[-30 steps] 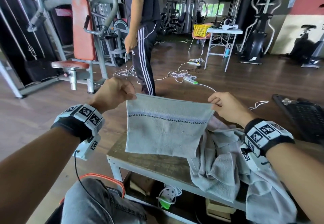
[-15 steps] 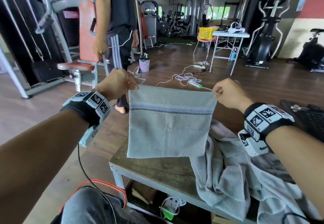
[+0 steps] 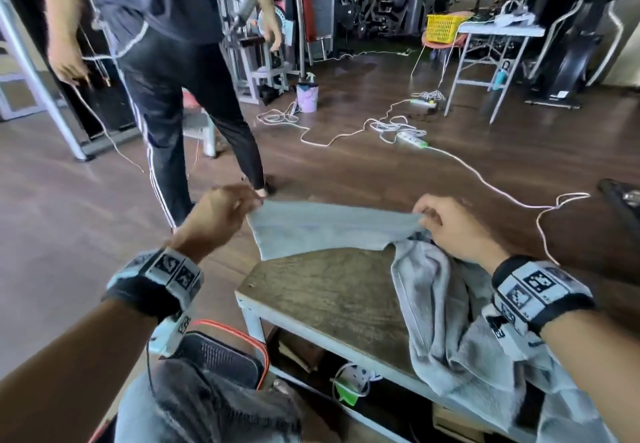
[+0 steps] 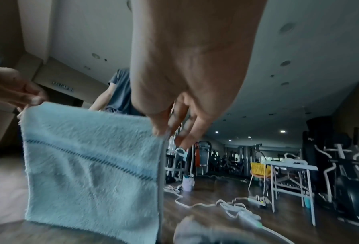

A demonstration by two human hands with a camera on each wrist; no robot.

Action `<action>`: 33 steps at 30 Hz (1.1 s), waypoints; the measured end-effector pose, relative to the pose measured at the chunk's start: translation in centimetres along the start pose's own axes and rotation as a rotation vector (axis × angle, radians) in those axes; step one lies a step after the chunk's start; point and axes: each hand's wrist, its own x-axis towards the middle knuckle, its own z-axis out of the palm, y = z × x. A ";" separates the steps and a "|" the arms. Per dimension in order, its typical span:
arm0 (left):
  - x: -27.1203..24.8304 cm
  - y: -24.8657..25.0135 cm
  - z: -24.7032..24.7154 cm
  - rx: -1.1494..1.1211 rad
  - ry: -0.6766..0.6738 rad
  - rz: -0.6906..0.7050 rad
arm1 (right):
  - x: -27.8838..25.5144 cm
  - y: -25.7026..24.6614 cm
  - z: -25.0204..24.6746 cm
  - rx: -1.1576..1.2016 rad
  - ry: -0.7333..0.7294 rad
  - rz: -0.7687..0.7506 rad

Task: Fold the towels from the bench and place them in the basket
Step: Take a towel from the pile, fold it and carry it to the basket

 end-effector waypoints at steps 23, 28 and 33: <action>-3.4 -6.1 9.2 0.017 -0.391 -0.456 | 3.5 4.5 10.0 -0.012 -0.263 0.142; -2.1 -7.7 11.7 0.102 -0.339 -0.537 | 7.0 5.3 12.9 -0.105 -0.262 0.173; -2.2 -9.0 14.0 0.163 -0.392 -0.585 | 8.4 6.4 16.1 -0.144 -0.319 0.183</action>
